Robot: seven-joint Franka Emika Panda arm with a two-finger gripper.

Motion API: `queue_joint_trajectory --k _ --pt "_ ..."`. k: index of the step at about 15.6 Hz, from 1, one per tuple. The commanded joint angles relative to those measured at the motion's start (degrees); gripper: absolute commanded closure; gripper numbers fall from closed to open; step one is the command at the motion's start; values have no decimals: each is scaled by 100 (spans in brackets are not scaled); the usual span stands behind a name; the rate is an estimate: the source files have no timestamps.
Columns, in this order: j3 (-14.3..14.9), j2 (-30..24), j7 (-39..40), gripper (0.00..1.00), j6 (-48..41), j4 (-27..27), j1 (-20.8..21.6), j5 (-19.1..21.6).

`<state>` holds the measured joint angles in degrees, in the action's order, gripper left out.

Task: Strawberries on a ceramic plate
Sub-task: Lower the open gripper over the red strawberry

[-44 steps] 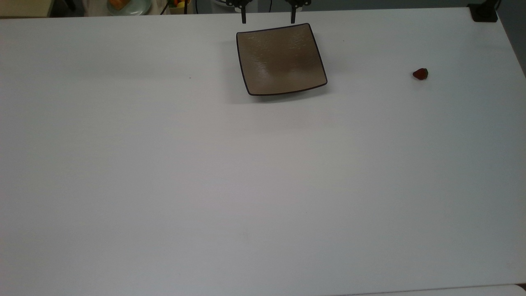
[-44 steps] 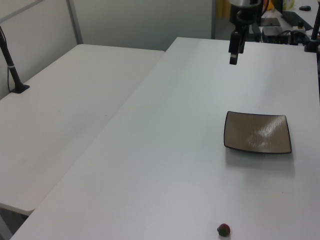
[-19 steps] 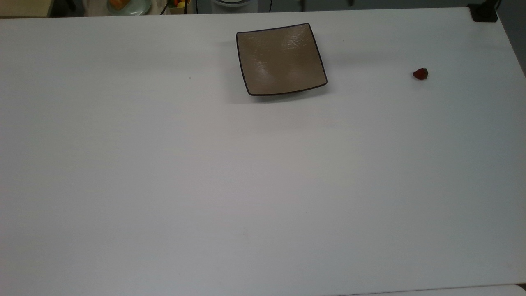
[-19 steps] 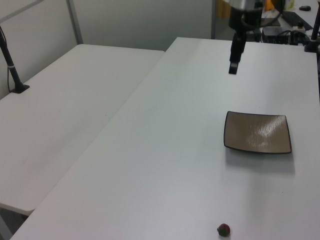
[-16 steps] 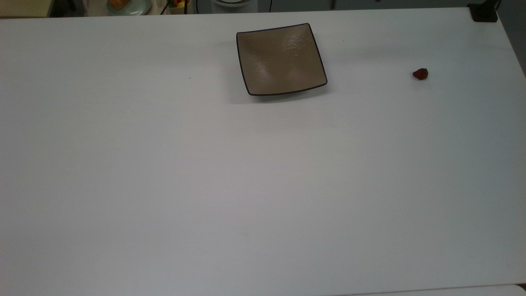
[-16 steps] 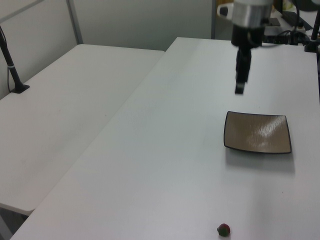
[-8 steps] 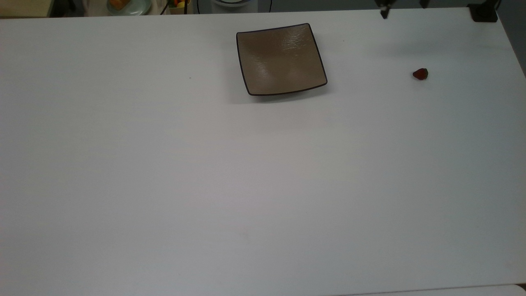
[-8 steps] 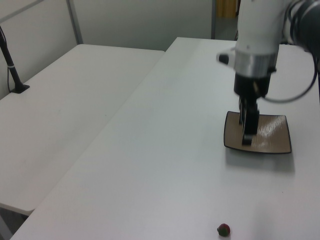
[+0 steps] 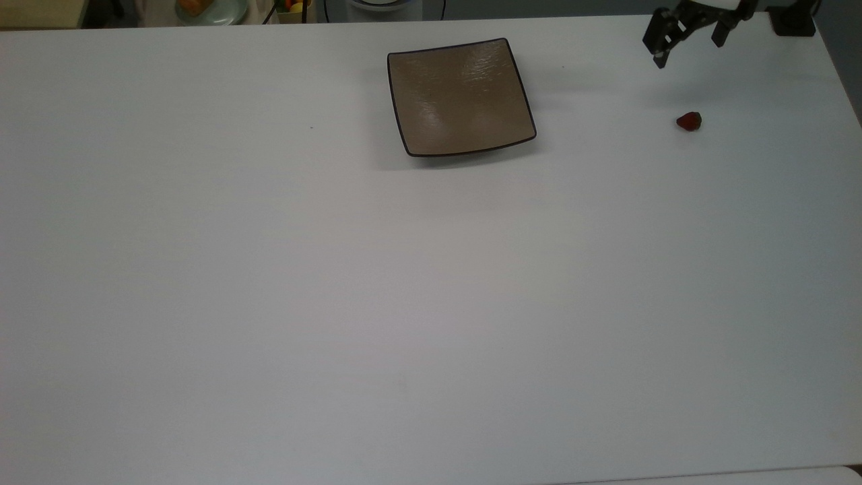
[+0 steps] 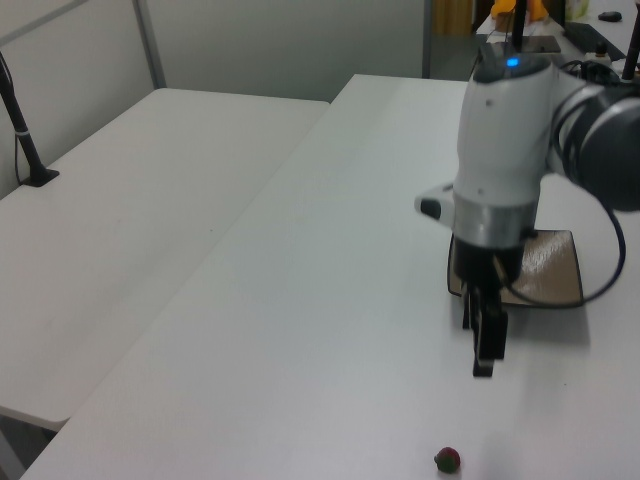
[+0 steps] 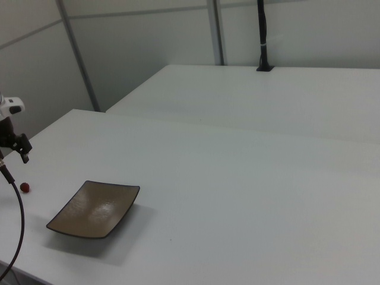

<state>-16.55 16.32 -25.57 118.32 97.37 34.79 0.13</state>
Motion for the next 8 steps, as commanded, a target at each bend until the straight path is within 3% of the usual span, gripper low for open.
queue_joint_trajectory --k 1,6,8 --pt "20 397 -71 0 288 -77 256 -398" --pt "29 872 -27 0 911 -69 318 -540" --pt "29 1048 -27 0 1175 -77 335 -811"
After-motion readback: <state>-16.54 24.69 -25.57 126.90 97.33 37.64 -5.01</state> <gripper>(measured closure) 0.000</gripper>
